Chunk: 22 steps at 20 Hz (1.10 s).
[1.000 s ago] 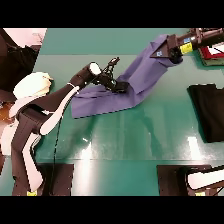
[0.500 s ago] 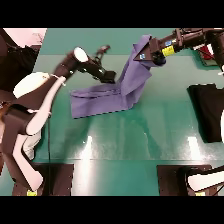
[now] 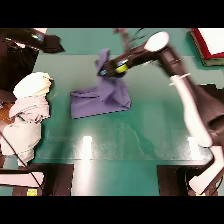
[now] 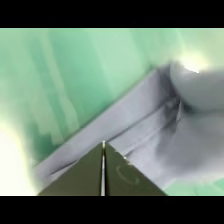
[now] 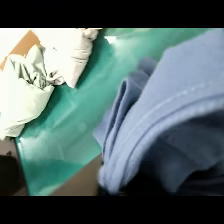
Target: Fold the shirts.
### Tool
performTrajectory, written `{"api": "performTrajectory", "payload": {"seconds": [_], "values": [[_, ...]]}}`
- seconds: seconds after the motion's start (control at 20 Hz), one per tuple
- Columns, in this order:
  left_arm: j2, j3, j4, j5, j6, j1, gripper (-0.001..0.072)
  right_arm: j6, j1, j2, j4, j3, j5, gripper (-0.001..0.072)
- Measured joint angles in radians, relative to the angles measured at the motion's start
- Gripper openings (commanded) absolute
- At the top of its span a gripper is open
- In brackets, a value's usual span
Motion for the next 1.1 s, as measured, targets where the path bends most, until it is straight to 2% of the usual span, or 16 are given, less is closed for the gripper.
{"api": "performTrajectory", "payload": {"seconds": [0.05, 0.1, 0.3, 0.35, 0.4, 0.6, 0.65, 0.7, 0.75, 1.1], "values": [[0.023, 0.000, 0.004, -0.004, 0.000, 0.014, 0.0023, -0.016, 0.049, -0.046, 0.005, 0.027, -0.047, 0.0683], [0.041, 0.000, 0.006, -0.008, 0.000, 0.021, 0.0023, -0.029, 0.095, -0.083, 0.011, 0.047, -0.091, 0.0710], [0.078, 0.000, 0.016, -0.040, 0.001, 0.043, 0.0023, -0.078, 0.173, -0.077, -0.008, -0.013, -0.188, 0.0697], [0.082, 0.000, 0.015, -0.050, 0.001, 0.045, 0.0023, -0.081, 0.168, -0.047, -0.040, -0.050, -0.186, 0.0697], [0.085, 0.000, 0.016, -0.061, 0.002, 0.045, 0.0023, -0.081, 0.151, -0.011, -0.079, -0.090, -0.167, 0.0664], [0.088, -0.012, 0.015, -0.086, 0.001, 0.049, 0.0025, -0.046, 0.011, 0.136, -0.197, -0.280, -0.094, 0.0659], [0.087, -0.031, 0.010, -0.087, 0.000, 0.049, 0.0114, -0.035, -0.030, 0.167, -0.211, -0.328, -0.084, 0.0659], [0.085, -0.064, -0.002, -0.084, 0.000, 0.049, 0.0428, -0.024, -0.075, 0.196, -0.222, -0.379, -0.075, 0.0659], [0.080, -0.109, -0.020, -0.076, -0.001, 0.049, 0.0602, -0.018, -0.114, 0.220, -0.227, -0.422, -0.068, 0.0658], [-0.066, -0.449, -0.144, 0.064, -0.010, 0.050, 0.0601, 0.006, -0.266, 0.365, -0.185, -0.642, -0.044, 0.0658]]}}
